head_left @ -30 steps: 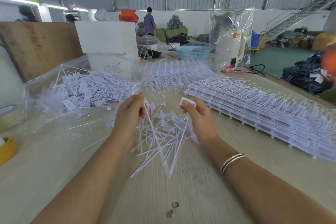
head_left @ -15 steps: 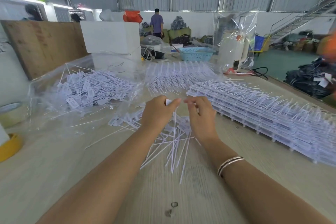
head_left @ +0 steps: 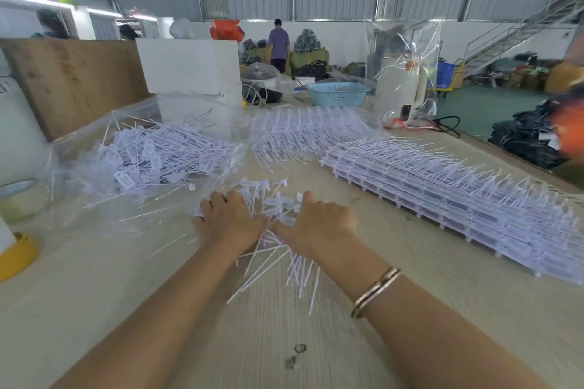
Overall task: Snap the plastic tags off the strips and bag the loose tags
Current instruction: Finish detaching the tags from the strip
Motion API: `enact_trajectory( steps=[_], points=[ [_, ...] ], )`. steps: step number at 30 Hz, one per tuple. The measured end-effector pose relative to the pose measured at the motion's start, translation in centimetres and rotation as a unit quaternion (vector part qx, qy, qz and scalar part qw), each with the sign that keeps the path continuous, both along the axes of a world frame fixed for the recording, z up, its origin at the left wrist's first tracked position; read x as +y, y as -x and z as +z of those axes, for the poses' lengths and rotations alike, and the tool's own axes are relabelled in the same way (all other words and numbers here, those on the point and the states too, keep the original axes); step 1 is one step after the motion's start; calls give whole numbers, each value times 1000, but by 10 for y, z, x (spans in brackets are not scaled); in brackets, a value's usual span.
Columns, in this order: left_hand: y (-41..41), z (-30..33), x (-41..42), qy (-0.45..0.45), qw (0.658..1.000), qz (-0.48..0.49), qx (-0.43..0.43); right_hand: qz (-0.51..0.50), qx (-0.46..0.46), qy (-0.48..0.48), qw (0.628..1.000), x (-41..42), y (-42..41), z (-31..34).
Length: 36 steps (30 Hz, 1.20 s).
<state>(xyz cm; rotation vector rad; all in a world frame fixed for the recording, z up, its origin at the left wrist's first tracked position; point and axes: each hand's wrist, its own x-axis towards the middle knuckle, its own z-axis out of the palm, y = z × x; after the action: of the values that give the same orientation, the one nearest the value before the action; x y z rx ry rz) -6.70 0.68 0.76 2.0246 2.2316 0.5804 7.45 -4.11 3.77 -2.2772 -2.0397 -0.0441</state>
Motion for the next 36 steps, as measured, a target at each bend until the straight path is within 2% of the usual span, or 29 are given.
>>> enact_trajectory(
  steps=[5,13,17,18,19,22,23,25,27,28,29,30,32,34,36],
  points=[
    [10,1,-3,-20,998,-48,-47,-3,-24,69,997,12,0,0],
    [24,4,-8,6,993,-65,-94,17,44,59,997,12,-34,5],
    [31,20,-13,-3,973,-66,-220,17,116,62,991,8,-39,4],
    [36,25,-14,-15,975,-57,-216,21,127,70,989,8,-38,3],
    [41,30,-15,-18,984,-39,-174,27,135,77,987,9,-36,2],
    [57,37,-18,45,999,15,26,32,151,75,985,16,-27,1],
    [59,37,-19,76,996,11,55,30,156,69,985,19,-24,1],
    [57,35,-18,140,989,-37,8,33,173,52,983,25,-18,2],
    [49,35,-19,204,967,-66,-140,53,189,37,980,29,-12,2],
    [49,35,-18,220,955,-61,-190,62,191,31,979,30,-10,2],
    [51,35,-17,219,954,-50,-199,64,193,25,979,30,-9,2],
    [55,37,-16,209,960,-33,-183,59,190,21,980,30,-9,2],
    [67,36,-13,174,982,5,-75,36,171,20,984,31,-9,1],
    [71,32,-12,148,988,36,15,14,157,37,987,31,-8,2],
    [64,32,-14,142,989,23,19,17,168,60,984,31,-4,3]
  ],
)
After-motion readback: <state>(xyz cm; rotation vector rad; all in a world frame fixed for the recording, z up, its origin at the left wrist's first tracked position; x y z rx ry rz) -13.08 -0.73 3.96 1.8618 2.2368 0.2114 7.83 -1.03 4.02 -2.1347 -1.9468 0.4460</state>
